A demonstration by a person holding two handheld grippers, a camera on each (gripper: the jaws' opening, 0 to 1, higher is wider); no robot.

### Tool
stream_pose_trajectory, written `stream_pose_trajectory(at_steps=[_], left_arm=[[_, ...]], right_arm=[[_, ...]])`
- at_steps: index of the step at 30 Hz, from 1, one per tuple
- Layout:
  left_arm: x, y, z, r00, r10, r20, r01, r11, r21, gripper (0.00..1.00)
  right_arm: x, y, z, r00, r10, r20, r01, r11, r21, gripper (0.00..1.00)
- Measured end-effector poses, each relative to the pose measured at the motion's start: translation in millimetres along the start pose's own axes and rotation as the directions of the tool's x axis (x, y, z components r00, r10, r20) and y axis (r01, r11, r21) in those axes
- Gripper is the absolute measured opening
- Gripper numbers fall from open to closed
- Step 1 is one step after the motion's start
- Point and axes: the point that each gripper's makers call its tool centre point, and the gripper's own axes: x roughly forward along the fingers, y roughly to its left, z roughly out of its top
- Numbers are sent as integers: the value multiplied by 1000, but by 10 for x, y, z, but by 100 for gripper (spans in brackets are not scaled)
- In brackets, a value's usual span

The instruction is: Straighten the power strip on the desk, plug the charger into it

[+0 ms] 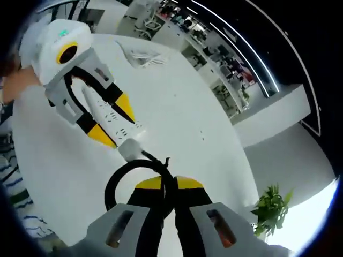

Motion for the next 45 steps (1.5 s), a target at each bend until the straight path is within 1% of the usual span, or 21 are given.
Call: stream_pose_trajectory(at_steps=[3, 7, 9, 12, 16, 19, 21, 26, 29, 32, 36, 45], left_arm=[[48, -51, 19, 1000, -26, -7, 26, 999, 21, 28], [105, -89, 45, 999, -31, -8, 31, 999, 38, 28], [121, -86, 52, 999, -32, -7, 32, 999, 41, 27], [135, -70, 51, 1000, -30, -9, 30, 999, 42, 26], [144, -33, 12, 999, -34, -20, 35, 999, 42, 25], [140, 10, -35, 999, -37, -26, 38, 999, 25, 25], [128, 42, -52, 999, -36, -19, 36, 999, 13, 25], [103, 102, -120, 998, -61, -9, 61, 998, -23, 25], [73, 145, -174, 998, -57, -13, 57, 998, -28, 24], [73, 176, -197, 999, -49, -5, 49, 998, -46, 24], [90, 182, -198, 999, -48, 3, 48, 997, -60, 24], [100, 204, -246, 997, -73, 18, 74, 994, -80, 24]], right_arm=[[-23, 2, 68, 1000, 0, -5, 0, 1000, -12, 4], [-34, 16, 132, 1000, 7, -9, -7, 1000, -21, 4], [-28, 40, 151, 1000, 17, -17, -18, 999, -28, 4], [-2, 1, 148, 999, 15, -28, -16, 999, -37, 4], [28, 10, 190, 999, 25, -38, -27, 999, -37, 4], [60, 9, 272, 998, 40, -44, -41, 999, -35, 4], [73, 0, 318, 998, 41, -48, -43, 998, -38, 4], [136, 11, 400, 996, 63, -62, -65, 997, -40, 4], [188, 19, 460, 996, 75, -56, -77, 996, -41, 4], [208, 33, 502, 995, 77, -58, -80, 995, -53, 4], [211, 25, 514, 995, 75, -69, -79, 995, -66, 4], [242, 62, 539, 994, 80, -74, -85, 994, -69, 4]])
